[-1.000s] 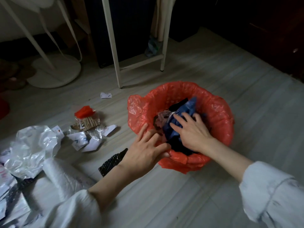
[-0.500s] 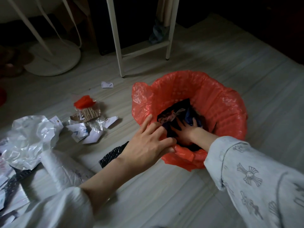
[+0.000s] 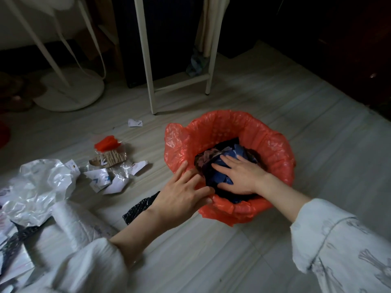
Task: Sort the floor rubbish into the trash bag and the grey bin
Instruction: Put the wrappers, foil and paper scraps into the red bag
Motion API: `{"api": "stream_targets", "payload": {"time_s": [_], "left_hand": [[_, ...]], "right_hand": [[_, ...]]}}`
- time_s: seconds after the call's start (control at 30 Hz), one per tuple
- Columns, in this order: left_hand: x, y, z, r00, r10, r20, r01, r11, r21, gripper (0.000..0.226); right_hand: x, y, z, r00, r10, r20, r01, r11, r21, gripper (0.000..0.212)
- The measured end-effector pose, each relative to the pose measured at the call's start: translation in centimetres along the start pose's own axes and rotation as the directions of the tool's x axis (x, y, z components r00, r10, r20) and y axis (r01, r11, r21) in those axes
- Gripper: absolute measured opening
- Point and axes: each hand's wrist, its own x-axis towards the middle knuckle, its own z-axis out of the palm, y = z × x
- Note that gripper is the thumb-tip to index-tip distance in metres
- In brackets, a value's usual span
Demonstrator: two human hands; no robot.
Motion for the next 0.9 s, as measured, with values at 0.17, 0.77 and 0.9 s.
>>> {"api": "stream_targets", "payload": {"time_s": [0.17,0.77,0.9], "left_hand": [[-0.5,0.1,-1.6,0.998,-0.065,0.000,0.064,0.985,-0.158,0.040],[-15.2,-7.2,0.4,0.692,-0.628,0.357,0.702,0.701,-0.125,0.038],[-13.7,-11.1,2.8,0.659,-0.613,0.435,0.673,0.739,0.023,0.053]], "right_hand": [[-1.8,-1.8,-1.4,0.981,0.049,-0.185,0.018,0.939,0.342,0.050],[4.7,-20.1,3.7,0.964,-0.031,-0.266,0.137,0.910,0.391,0.041],[9.6,-19.8,6.9,0.986,-0.128,-0.109,0.150,0.962,0.228,0.059]]}}
